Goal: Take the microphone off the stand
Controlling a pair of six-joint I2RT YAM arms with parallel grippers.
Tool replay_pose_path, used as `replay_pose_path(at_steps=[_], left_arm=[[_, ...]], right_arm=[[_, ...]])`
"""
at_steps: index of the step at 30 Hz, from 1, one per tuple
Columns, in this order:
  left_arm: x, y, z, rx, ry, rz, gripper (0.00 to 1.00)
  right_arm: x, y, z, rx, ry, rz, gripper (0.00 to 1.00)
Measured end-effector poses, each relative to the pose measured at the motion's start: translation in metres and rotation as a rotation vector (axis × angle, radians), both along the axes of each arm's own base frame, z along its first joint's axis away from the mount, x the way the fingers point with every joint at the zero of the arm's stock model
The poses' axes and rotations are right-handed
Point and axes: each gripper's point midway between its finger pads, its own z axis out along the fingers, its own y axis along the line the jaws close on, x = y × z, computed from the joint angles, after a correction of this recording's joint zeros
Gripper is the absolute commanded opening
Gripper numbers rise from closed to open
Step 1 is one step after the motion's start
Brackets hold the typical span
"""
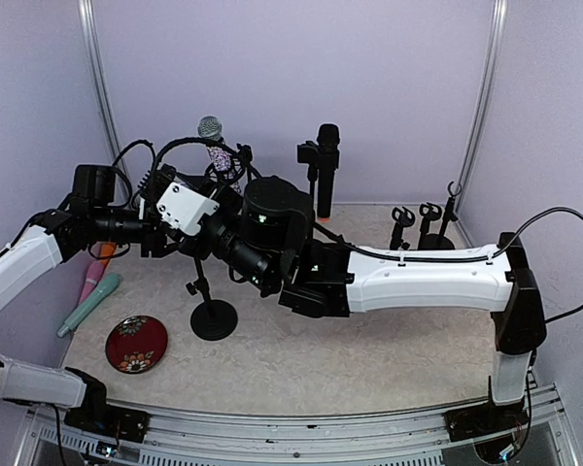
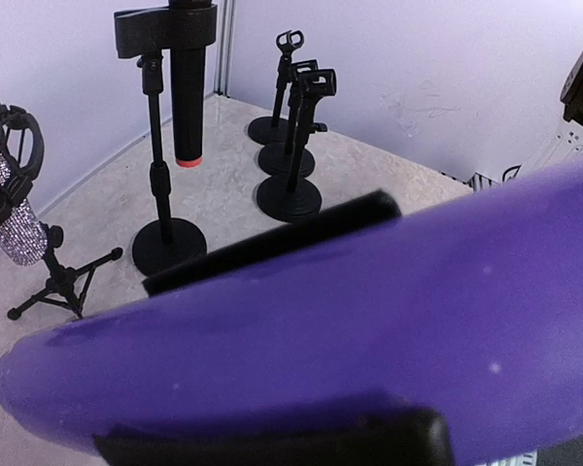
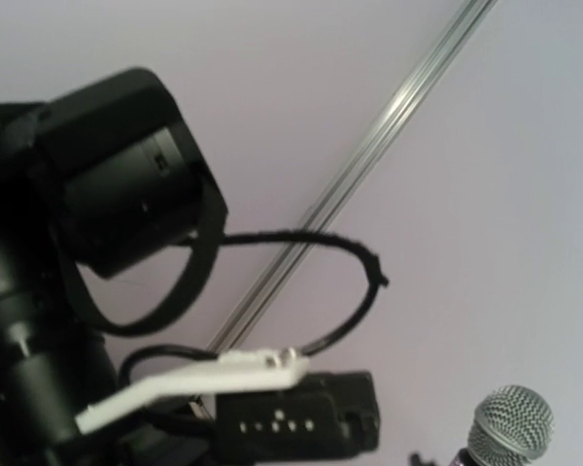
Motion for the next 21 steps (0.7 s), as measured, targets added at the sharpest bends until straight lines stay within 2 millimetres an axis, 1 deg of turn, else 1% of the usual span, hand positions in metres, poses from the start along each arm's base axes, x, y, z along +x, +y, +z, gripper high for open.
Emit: replay_pose_path(at_steps=[4,5,6,8,15,21], left_arm=[[0.007,0.000,-0.007,0.010,0.014,0.019,0.18],[0.009,0.000,-0.007,0.014,-0.008,0.017,0.12],[0.014,0.000,-0.005,0.024,-0.052,0.025,0.07],[0.015,-0.001,-0.005,0.025,-0.056,0.030,0.00],[0.020,-0.004,-0.005,0.020,-0.067,0.036,0.00],[0.020,-0.016,-0.006,0.009,-0.088,0.000,0.00]], right_arm=[[-0.001,0.001,0.000,0.010,-0.003,-0.001,0.00],[0.000,0.000,0.001,0.010,-0.003,-0.011,0.00],[0.001,-0.001,0.001,0.012,-0.004,-0.019,0.00],[0.004,-0.003,0.001,0.017,-0.006,-0.031,0.00],[0.005,-0.007,-0.001,0.022,-0.009,-0.052,0.00],[0.003,-0.025,-0.001,0.017,0.009,-0.072,0.00]])
